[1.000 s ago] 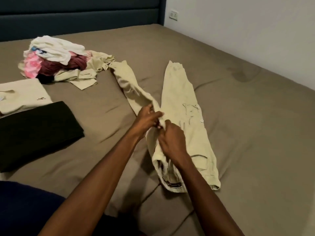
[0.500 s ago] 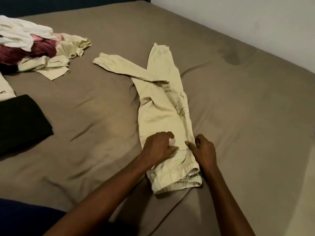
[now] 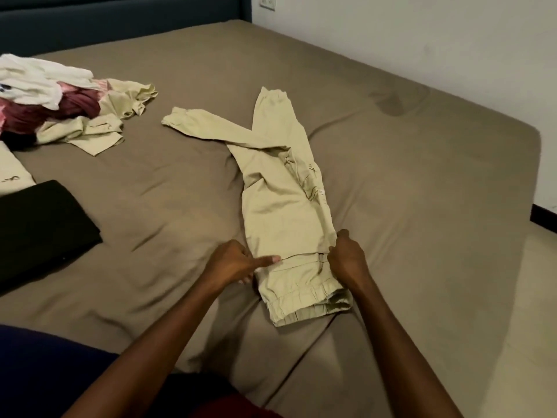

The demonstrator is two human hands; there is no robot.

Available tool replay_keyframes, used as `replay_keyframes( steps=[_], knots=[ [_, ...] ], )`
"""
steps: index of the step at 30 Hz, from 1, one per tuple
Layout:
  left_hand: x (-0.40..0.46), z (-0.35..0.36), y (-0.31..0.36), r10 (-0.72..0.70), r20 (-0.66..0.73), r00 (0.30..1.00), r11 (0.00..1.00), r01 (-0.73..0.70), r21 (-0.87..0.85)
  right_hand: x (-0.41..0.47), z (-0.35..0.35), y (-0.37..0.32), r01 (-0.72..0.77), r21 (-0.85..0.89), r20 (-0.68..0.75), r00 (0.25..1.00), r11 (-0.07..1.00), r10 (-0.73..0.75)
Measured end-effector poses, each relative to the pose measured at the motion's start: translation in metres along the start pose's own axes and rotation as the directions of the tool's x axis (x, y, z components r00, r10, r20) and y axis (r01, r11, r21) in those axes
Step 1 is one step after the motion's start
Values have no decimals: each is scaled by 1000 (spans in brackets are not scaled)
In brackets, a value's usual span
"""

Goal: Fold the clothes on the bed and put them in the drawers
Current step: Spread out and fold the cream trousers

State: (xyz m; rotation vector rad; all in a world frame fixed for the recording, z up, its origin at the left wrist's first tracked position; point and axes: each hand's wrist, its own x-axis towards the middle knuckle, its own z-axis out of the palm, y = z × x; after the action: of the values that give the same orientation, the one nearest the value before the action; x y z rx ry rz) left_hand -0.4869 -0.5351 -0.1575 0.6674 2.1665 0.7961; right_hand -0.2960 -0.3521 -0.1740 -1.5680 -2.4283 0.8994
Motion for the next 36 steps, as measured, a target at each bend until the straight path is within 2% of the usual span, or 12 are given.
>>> replay_keyframes(
  steps=[3, 5, 8, 10, 12, 14, 20, 25, 27, 30, 33, 36],
  knots=[
    [-13, 10, 2, -36, 176, 984, 991, 57, -120, -7, -3, 15, -62, 453, -1, 998, 889, 69],
    [-21, 14, 5, -60, 276, 959, 960, 131, -247, -11, -5, 21, -59, 523, -16, 997, 850, 79],
    [-28, 12, 9, -90, 339, 936, 946, 187, -265, -19, -3, 20, 24, 385, -102, 995, 923, 17],
    [-30, 7, 9, -120, 384, 916, 944, 224, -240, -24, 5, 18, 59, 98, -148, 988, 993, -45],
    [-31, 4, 8, -149, 404, 903, 955, 238, -178, -33, 17, 14, 55, -229, -154, 984, 972, -91],
    [-31, 7, 5, -176, 395, 902, 961, 244, -130, -41, 25, 10, 40, -380, -169, 979, 924, -111],
    [-24, 8, -2, -190, 519, 833, 949, 291, -120, -44, 31, 20, 73, -443, -242, 950, 893, -198],
    [-25, 3, -4, -165, 560, 812, 935, 310, -174, -33, 31, 38, 76, -238, -287, 947, 968, -145],
    [-21, 1, -1, -120, 464, 878, 926, 267, -267, -25, 27, 42, 97, -209, -307, 938, 973, -160],
    [0, -5, 4, -114, 84, 990, 944, 134, -301, -6, 19, 33, 102, -169, -286, 947, 980, -147],
    [30, -17, 2, -89, -252, 964, 987, 51, -153, 31, 11, 15, 127, -43, -258, 957, 991, -134],
    [59, -27, 0, -37, -414, 910, 954, -91, -286, 78, 0, -10, 156, 395, -205, 976, 905, -78]
  ],
)
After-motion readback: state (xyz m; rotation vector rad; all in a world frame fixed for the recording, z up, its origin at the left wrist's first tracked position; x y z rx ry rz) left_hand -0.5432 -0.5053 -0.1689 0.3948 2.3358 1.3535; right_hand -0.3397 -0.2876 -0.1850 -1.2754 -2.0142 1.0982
